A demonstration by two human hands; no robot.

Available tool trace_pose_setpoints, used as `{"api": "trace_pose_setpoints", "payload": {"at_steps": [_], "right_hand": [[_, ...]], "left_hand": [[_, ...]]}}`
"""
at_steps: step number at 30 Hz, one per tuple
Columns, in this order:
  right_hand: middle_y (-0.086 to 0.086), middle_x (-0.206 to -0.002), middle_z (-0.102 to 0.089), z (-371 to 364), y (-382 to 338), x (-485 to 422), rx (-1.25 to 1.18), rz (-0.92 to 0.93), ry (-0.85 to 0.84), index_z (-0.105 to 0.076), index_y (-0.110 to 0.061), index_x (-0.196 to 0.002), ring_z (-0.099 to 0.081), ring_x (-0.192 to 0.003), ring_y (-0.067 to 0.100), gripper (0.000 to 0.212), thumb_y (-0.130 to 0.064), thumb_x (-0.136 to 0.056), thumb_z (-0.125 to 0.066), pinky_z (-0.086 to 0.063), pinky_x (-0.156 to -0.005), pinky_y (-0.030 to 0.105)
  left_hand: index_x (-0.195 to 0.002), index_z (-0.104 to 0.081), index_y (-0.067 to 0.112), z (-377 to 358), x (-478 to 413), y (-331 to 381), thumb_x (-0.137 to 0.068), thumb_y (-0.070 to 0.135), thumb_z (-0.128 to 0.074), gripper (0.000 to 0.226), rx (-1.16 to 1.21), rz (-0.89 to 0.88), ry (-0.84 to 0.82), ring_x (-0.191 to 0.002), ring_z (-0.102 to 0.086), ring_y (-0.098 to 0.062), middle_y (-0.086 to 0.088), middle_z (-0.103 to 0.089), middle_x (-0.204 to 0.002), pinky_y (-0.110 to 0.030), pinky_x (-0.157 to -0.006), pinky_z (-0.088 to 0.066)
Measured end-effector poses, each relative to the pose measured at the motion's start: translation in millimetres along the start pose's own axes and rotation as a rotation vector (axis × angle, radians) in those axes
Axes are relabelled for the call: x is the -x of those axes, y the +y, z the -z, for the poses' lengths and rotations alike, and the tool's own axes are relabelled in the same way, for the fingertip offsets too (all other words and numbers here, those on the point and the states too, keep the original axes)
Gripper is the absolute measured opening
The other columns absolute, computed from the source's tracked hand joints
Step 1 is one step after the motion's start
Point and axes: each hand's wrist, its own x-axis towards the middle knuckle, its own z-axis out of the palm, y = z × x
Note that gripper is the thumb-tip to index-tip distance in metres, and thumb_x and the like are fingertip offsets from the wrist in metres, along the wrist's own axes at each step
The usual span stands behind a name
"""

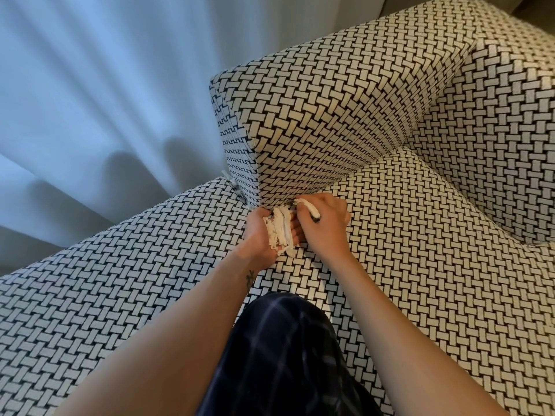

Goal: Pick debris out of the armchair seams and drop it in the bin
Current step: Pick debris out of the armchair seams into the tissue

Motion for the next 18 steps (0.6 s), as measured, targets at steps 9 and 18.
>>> {"api": "trace_pose_setpoints", "payload": {"at_steps": [9,18], "right_hand": [[0.006,-0.166,-0.020,-2,-11,32,0.574,0.214,-0.357,-0.016,-0.021,-0.160,-0.002,-0.155,0.026,0.063,-0.052,-0.106,-0.012,0.008,-0.124,0.054],[0.004,-0.163,-0.025,38,-31,44,0.394,0.221,-0.313,-0.021,-0.015,-0.160,-0.008,-0.151,0.018,0.061,-0.045,-0.107,-0.027,-0.006,-0.127,0.046]], "left_hand": [[-0.085,-0.064,0.009,0,15,7,-0.099,0.031,-0.034,0.040,-0.063,0.041,0.024,-0.061,-0.060,-0.020,-0.007,-0.066,-0.065,-0.026,-0.054,-0.049],[-0.103,-0.067,0.004,-3,40,7,-0.098,0.038,-0.040,0.044,0.005,0.083,-0.062,-0.073,-0.063,-0.024,-0.012,-0.068,-0.083,-0.030,-0.065,-0.050]]}}
